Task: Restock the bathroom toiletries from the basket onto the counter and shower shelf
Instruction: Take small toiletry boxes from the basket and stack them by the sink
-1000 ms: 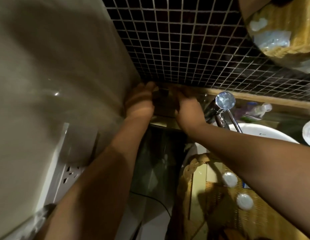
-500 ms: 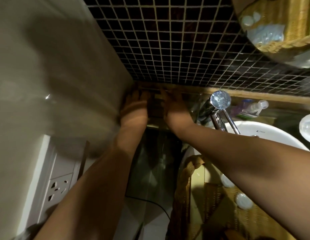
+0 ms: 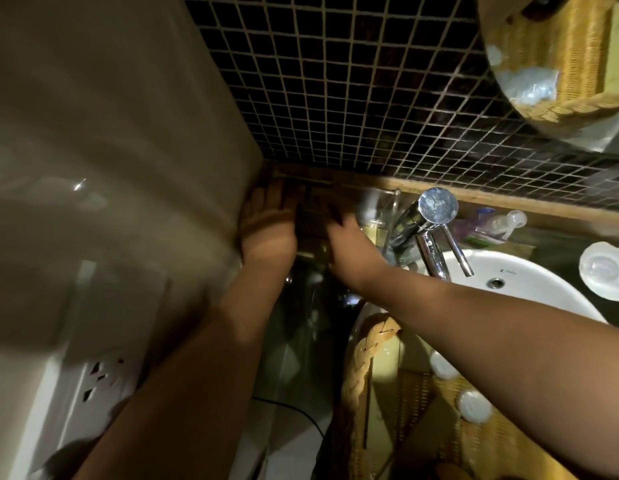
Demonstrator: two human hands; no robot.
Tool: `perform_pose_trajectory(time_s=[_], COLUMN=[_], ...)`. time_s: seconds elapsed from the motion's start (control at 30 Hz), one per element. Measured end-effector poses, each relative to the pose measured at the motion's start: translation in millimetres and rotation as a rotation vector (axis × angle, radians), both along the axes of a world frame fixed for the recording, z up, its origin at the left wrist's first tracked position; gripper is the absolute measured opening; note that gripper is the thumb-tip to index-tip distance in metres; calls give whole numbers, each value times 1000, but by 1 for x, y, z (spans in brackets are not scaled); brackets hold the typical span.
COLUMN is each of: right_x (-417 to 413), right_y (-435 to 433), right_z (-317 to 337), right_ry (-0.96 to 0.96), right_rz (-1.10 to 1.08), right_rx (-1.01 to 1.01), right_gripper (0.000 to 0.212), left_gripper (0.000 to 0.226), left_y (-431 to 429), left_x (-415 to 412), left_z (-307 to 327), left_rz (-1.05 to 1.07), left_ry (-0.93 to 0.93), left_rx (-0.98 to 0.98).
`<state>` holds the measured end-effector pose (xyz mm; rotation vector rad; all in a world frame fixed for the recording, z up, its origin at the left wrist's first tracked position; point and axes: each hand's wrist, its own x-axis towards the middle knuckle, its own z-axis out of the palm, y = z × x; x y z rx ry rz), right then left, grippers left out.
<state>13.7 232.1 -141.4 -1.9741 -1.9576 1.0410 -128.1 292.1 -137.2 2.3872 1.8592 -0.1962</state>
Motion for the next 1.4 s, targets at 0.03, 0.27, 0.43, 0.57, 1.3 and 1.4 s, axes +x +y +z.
perform_pose_trajectory(time_s=[0.03,0.27,0.43,0.57,1.3,1.4], right_x=[1,4,4,2,1,3], right_y=[-1,-7,-12,-8,15,16], right_z=[2,10,7,4,-8,2], right_ry=[-15,-239,-207,-148,-310,-356], right_rz=[-1,122,-36,-22,188,223], right_rx=[-9,40,43,-16,47,63], right_gripper=[79,78,62,64,70,70], left_gripper=[58,80,85,87,83,78], left_y=[-5,-52,-43,-37,-34,-32], left_x=[0,-6,-3,1,7,9], left_z=[0,-15,-21,-24,-30,-11], left_rz=[-8,-74,-63,-12,71,156], left_ry=[15,-5,-58,-53,-152,-278], left_rx=[-4,-18,-19,-95,-114,-160])
